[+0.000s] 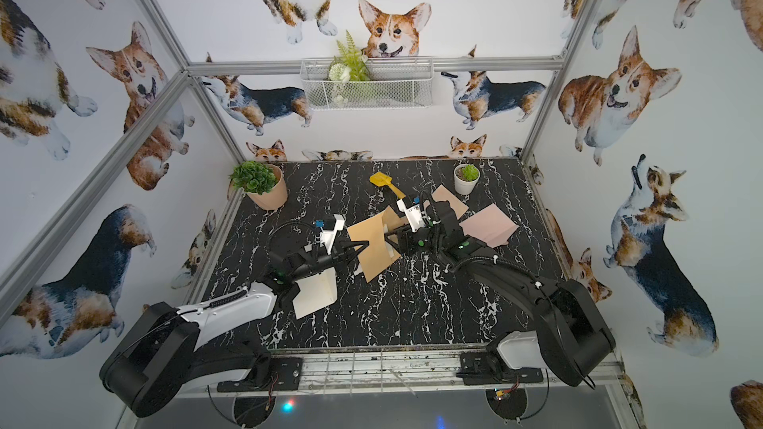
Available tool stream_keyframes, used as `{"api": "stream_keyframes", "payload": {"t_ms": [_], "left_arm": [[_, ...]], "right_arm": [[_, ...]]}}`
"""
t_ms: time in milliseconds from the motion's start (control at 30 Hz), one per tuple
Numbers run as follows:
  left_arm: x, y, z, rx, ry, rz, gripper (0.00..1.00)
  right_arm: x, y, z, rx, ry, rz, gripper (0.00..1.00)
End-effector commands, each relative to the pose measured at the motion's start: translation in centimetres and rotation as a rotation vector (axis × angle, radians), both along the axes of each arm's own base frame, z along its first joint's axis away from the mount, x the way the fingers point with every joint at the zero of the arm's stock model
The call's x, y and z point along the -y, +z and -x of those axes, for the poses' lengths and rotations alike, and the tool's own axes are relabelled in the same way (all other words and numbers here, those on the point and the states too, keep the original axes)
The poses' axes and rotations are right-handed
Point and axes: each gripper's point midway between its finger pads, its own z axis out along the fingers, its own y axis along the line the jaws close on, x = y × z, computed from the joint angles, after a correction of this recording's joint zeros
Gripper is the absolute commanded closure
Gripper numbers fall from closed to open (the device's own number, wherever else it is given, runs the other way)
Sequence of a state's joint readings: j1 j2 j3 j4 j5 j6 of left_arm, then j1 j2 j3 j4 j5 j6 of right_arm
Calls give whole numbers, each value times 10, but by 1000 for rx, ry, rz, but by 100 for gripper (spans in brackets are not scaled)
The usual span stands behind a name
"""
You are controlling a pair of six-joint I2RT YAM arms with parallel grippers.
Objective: Take the letter paper out of the envelope
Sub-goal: Take out the letter paper from the envelope.
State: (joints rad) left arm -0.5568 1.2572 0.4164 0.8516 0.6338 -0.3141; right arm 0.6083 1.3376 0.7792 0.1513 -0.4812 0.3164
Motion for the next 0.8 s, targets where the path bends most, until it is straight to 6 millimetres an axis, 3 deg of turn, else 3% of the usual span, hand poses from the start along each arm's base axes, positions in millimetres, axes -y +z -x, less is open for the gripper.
{"api": "stream_keyframes", "payload": {"t_ms": [0,200,400,767], "left_arm": [[2,8,4,34,-26,22,100],[2,7,3,32,-24,20,100],[3,5,2,28,-24,18,100],[3,4,1,24,-20,15,100]], "right_arm": [[-17,24,15,37,130,-100,46],[-20,28,25,41,191,-128,41],[-22,31,33,35,230,-149,44],[-17,26,37,15,214,-148,73]]}}
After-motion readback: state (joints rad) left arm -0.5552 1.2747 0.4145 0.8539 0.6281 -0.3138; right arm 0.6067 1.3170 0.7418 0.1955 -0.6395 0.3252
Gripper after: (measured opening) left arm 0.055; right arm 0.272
